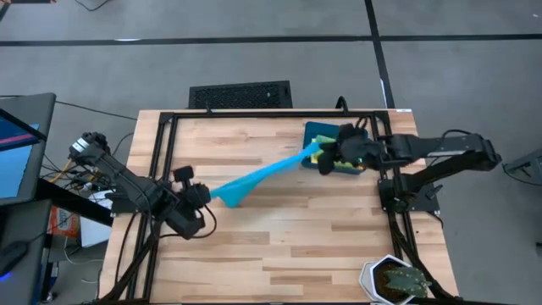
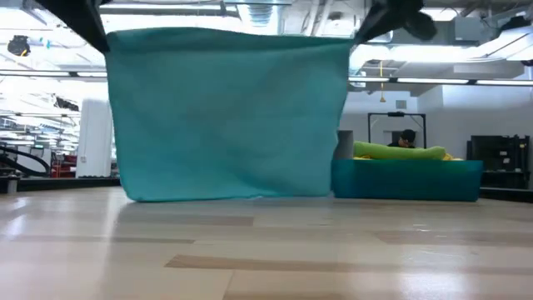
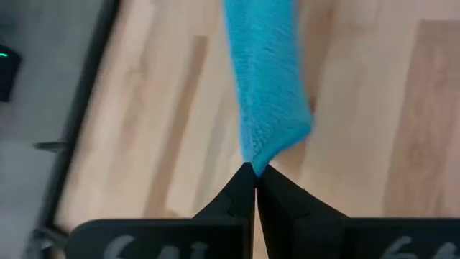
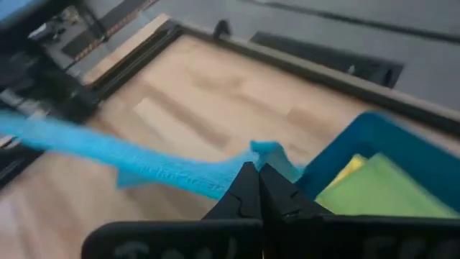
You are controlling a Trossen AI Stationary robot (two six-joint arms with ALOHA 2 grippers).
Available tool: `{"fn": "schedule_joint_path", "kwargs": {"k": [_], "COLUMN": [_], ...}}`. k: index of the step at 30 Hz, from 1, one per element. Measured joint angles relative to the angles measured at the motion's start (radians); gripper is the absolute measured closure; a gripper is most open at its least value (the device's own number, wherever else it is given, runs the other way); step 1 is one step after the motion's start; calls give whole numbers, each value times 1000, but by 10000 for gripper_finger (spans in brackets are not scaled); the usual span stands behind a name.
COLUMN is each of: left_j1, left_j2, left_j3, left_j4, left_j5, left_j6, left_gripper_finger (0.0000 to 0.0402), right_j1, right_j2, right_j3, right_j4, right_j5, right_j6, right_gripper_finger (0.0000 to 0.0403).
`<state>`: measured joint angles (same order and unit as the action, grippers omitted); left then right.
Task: Fold microfiber towels
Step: Fold the blue microfiber cloth
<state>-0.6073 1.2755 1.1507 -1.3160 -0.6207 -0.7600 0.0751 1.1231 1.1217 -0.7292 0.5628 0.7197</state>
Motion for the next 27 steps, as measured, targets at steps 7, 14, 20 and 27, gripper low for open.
{"fn": "schedule_joint_path", "kwargs": {"k": [7, 14, 20, 27], "left_j1": [-10, -110, -177, -92], "left_j2": [1, 49, 139, 71], "left_j3": [104, 106, 104, 118], "left_j4": [-11, 130, 214, 42], "left_j5": [-12, 209, 240, -9], "left_j6": [49, -60, -94, -53], "left_gripper_finger": [401, 401, 401, 401], "right_j1": [232, 501, 565, 360], "right_j2": [71, 245, 287, 166], "right_j3": [0, -1, -1, -1], "right_j4": [-27, -78, -147, -151], "right_j5": [25, -6, -8, 83], "right_j6": [209, 509, 621, 378], "right_gripper_finger": [399, 399, 399, 399]}}
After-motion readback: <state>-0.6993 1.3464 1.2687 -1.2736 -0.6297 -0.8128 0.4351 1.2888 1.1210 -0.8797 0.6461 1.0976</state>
